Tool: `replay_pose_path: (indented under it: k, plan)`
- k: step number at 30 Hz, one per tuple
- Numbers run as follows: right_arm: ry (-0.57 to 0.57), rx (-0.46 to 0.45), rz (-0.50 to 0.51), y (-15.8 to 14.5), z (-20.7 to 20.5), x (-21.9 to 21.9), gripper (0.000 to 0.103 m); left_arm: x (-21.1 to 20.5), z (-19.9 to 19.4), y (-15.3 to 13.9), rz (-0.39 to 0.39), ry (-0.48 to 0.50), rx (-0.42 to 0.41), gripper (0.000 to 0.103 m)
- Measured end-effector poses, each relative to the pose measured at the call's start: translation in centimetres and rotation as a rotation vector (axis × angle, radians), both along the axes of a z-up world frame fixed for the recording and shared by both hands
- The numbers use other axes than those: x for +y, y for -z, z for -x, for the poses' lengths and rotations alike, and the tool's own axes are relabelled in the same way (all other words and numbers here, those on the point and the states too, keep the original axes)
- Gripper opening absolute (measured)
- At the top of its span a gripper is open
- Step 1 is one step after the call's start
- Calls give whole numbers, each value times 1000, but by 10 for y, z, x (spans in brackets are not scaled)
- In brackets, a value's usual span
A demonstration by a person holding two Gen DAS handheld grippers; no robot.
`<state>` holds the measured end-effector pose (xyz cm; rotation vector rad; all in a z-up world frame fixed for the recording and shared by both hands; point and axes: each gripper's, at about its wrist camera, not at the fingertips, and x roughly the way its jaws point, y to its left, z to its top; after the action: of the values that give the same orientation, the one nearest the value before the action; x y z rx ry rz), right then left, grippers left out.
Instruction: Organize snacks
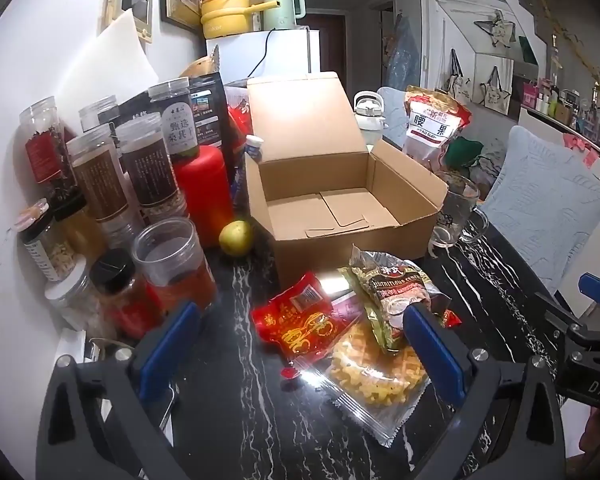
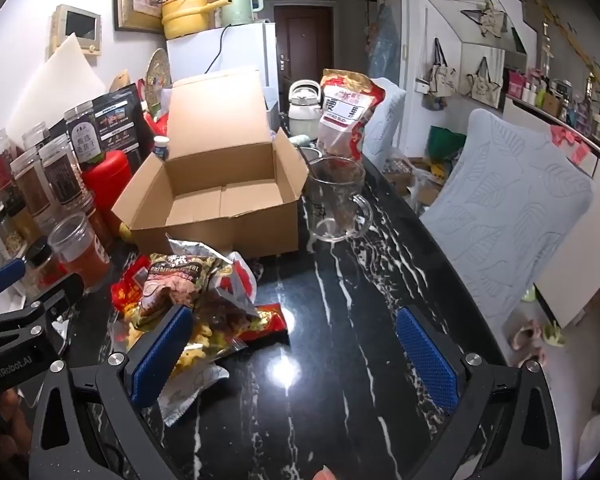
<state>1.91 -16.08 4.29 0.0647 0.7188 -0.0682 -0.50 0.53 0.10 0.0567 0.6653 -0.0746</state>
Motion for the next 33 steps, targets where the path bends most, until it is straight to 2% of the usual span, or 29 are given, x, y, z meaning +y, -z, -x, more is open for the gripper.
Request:
replay_pose_path:
  k: [33]
  plan:
    - [-13,-5,0,-5,3,4,103,-3,8,0,12,17,3,103]
